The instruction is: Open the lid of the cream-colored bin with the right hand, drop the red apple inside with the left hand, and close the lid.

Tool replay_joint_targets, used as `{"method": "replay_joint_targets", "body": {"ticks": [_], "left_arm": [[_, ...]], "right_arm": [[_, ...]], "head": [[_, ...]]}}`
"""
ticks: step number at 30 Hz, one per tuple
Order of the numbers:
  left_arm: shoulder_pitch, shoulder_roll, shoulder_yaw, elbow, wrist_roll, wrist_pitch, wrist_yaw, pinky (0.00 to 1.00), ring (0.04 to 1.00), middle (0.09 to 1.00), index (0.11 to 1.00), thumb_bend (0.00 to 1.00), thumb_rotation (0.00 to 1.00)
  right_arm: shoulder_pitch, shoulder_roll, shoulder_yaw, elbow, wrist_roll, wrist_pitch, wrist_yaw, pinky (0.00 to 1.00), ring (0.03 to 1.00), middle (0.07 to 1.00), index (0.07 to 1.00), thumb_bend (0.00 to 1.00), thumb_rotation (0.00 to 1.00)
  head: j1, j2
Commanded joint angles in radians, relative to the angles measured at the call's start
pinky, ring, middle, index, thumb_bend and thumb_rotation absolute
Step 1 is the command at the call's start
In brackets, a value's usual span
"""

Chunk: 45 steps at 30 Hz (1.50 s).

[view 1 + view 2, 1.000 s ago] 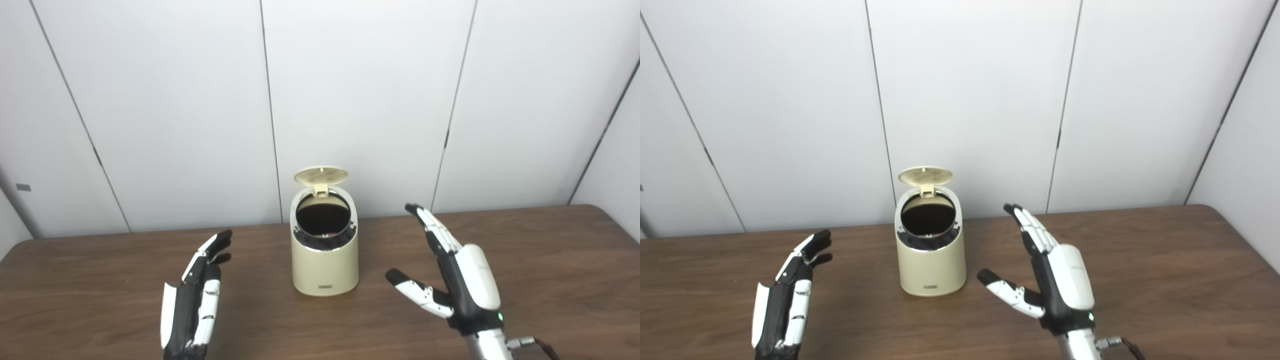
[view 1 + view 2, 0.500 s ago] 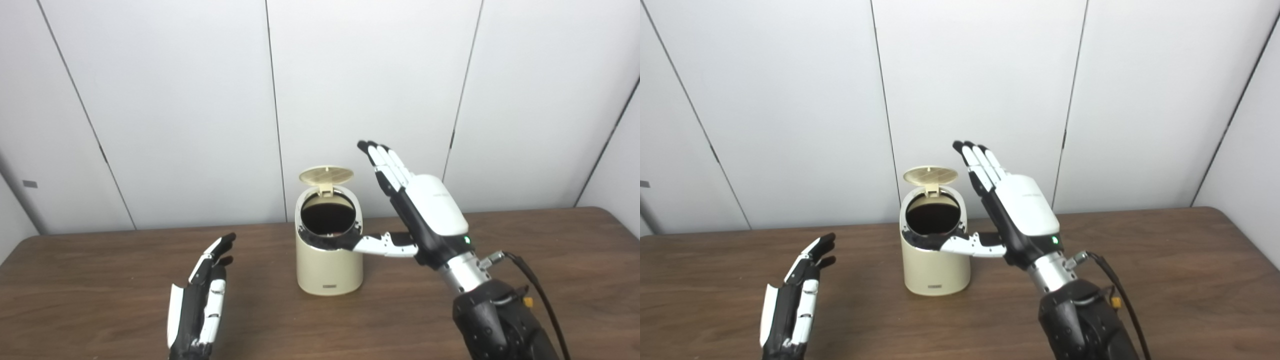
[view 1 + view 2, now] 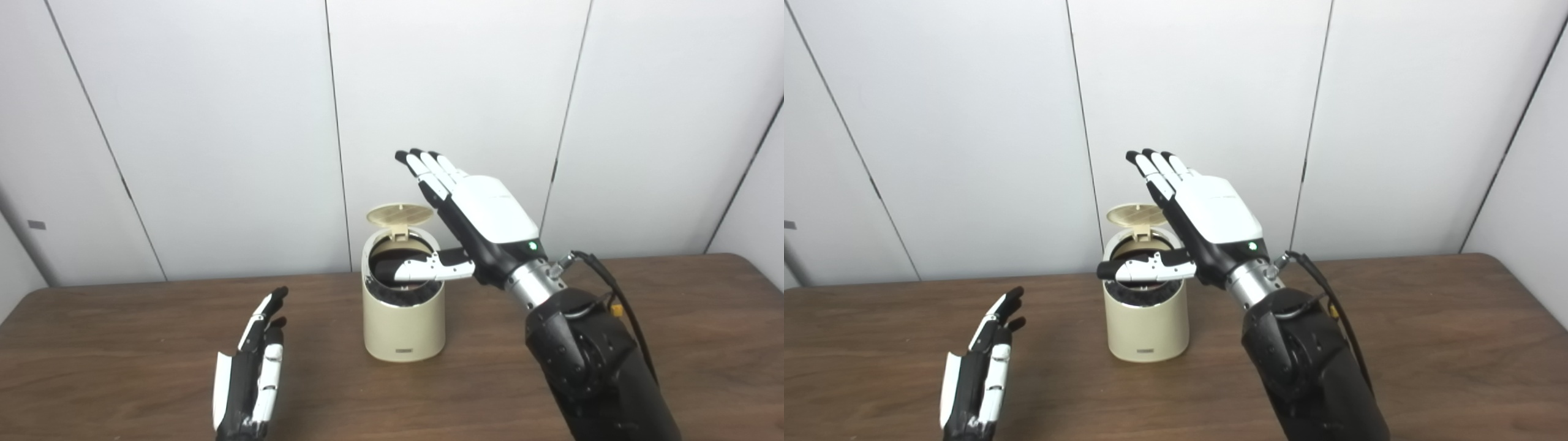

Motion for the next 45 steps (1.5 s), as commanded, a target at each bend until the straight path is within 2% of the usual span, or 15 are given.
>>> {"method": "replay_joint_targets", "body": {"ticks": [1,6,13,22,28,36,45], "left_arm": [[-0.022,-0.001,0.004,-0.036,0.012,-0.016,-0.003,0.84,0.906,0.921,0.893,0.35,1.0],[-0.02,-0.003,0.003,-0.04,0.024,-0.015,-0.004,0.84,0.908,0.92,0.891,0.34,1.0],[-0.022,-0.003,-0.001,-0.034,0.027,-0.015,-0.008,0.84,0.895,0.908,0.885,0.34,1.0],[-0.017,-0.006,-0.001,-0.046,0.04,-0.012,-0.007,0.83,0.884,0.897,0.876,0.33,1.0],[-0.019,-0.009,0.003,-0.044,0.036,-0.014,-0.007,0.83,0.886,0.894,0.87,0.34,1.0],[-0.028,-0.015,0.01,-0.036,0.059,-0.033,0.013,0.8,0.859,0.867,0.844,0.31,1.0],[-0.021,-0.021,0.008,-0.06,0.056,-0.024,0.008,0.8,0.862,0.87,0.845,0.3,1.0]], "right_arm": [[-0.064,0.004,0.007,0.005,-0.022,0.009,0.01,0.92,1.0,0.999,0.965,0.85,0.89],[-0.098,-0.008,0.027,0.058,-0.046,0.017,0.052,0.89,0.974,0.974,0.932,0.84,0.91],[-0.129,-0.018,0.039,0.1,-0.055,0.037,0.1,0.81,0.925,0.92,0.888,0.83,0.88],[-0.136,-0.017,0.04,0.136,-0.011,0.052,0.13,0.83,0.912,0.885,0.856,0.82,0.87],[-0.112,-0.024,0.046,0.111,-0.021,0.072,0.144,0.79,0.891,0.867,0.838,0.83,0.89],[-0.07,-0.04,0.054,0.085,-0.012,0.065,0.144,0.77,0.859,0.842,0.815,0.83,0.93],[-0.019,-0.037,0.059,0.056,-0.006,0.088,0.164,0.74,0.872,0.851,0.822,0.84,0.92]], "head": [[0.002,0.001],[0.007,0.002],[0.014,0.004],[0.012,0.011],[0.01,0.014],[0.011,0.018],[0.017,0.034]]}}
